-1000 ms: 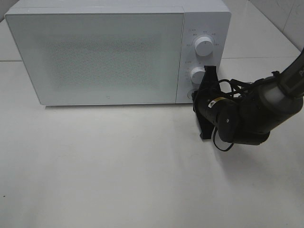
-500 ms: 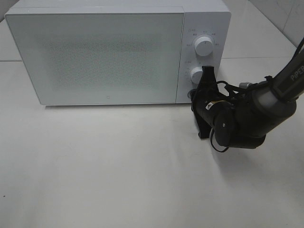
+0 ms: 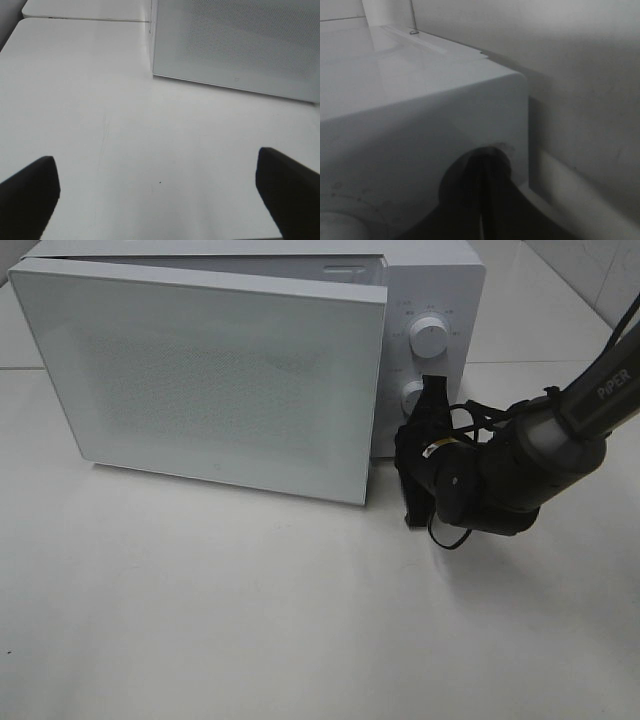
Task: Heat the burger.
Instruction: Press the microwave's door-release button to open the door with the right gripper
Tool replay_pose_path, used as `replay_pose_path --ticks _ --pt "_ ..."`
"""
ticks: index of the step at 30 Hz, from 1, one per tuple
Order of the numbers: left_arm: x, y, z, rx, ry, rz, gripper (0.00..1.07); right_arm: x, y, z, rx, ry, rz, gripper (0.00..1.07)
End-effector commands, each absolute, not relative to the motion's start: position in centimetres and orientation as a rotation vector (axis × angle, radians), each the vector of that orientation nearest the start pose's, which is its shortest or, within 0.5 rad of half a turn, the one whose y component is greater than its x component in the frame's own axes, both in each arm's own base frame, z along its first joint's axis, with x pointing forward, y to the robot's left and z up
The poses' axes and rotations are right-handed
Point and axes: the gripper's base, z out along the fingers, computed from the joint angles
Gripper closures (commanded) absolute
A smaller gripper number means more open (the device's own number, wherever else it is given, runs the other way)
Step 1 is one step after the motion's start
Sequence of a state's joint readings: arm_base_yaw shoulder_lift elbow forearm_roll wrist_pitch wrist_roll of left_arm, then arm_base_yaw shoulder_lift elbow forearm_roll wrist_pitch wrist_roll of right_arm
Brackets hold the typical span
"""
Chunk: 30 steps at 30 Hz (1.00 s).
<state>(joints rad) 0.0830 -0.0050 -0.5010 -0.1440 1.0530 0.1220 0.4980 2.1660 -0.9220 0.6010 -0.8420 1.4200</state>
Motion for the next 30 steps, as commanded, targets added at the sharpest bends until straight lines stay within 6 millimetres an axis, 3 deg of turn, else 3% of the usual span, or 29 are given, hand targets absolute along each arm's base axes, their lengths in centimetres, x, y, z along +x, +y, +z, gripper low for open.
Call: replay_pose_path --ticks 1,17,30 --pt "-0.8 -1.2 27.9 0.04 1.986 -0.047 0.07 38.3 15.4 11.6 1.368 1.283 1.21 1.07" --pt "-0.8 -1.2 27.9 0.04 1.986 -0.047 0.07 37.8 15.4 11.5 1.396 1.339 1.187 1.07" --pt "-0.8 -1.2 27.9 0.04 1.986 -0.047 0.07 34.9 15.9 9.9 1.496 1.473 1.184 1.07"
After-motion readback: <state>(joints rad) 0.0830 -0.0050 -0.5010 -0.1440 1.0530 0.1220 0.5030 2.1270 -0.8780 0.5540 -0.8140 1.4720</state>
